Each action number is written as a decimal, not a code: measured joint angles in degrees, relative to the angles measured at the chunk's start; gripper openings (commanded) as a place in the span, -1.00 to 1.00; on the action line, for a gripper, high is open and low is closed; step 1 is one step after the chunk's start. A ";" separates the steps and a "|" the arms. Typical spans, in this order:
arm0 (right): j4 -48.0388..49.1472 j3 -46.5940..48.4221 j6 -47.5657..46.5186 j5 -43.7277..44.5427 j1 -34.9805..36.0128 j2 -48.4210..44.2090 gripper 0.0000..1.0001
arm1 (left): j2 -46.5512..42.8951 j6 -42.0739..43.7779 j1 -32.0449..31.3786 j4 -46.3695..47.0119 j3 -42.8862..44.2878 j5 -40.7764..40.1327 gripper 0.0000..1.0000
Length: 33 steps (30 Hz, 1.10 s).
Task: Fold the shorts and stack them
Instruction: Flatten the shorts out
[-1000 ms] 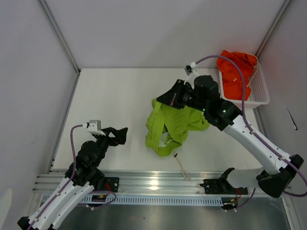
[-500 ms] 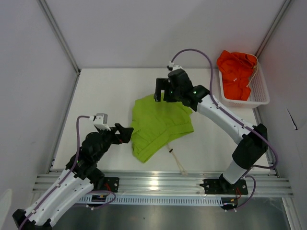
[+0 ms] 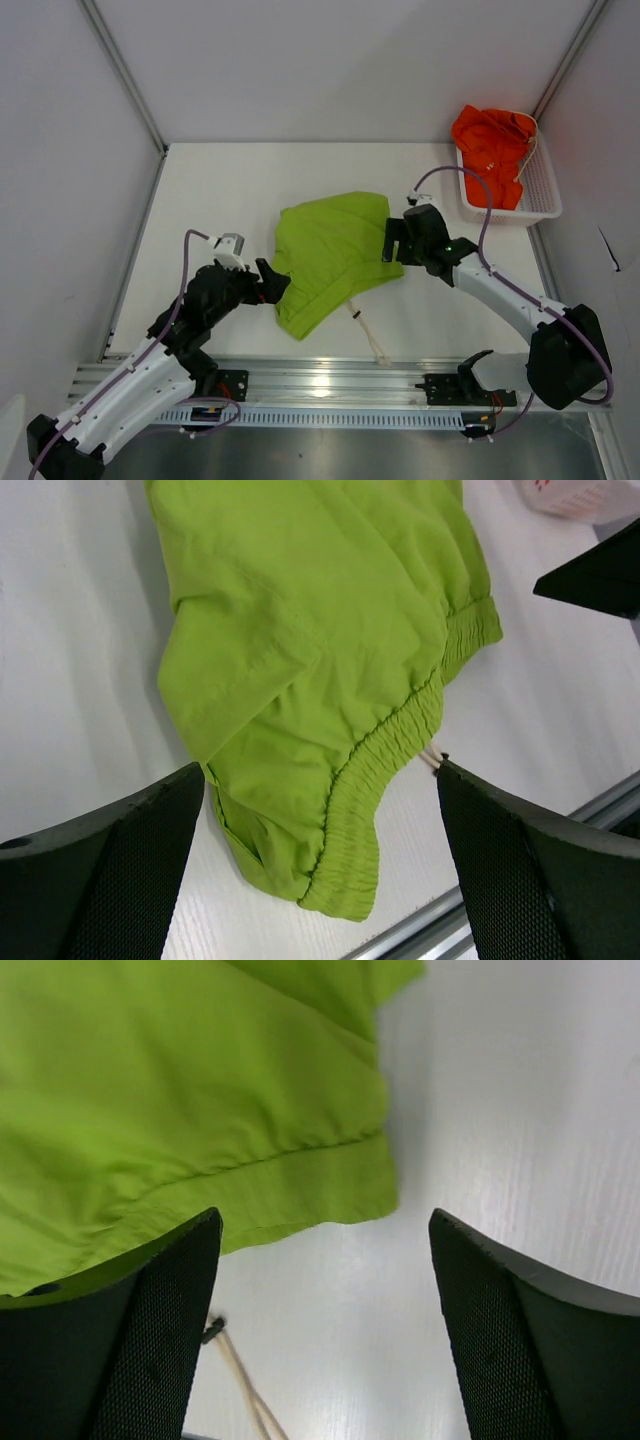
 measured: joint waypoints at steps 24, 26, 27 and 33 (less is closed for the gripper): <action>24.92 -8.85 5.03 -36.09 -20.28 19.23 -0.42 | 8.26 0.20 -14.82 -4.24 0.70 -4.90 0.98; 24.85 -8.81 4.52 -36.65 -20.28 19.19 -0.77 | 9.60 0.17 -17.46 -4.44 0.96 -6.34 0.98; 24.55 -8.74 4.37 -36.72 -20.28 19.19 -0.84 | 10.69 0.15 -19.19 -4.48 1.11 -7.23 0.98; 21.05 -7.85 2.93 -36.59 -20.35 17.90 -1.00 | 16.55 0.04 -26.23 -5.95 2.34 -12.44 0.98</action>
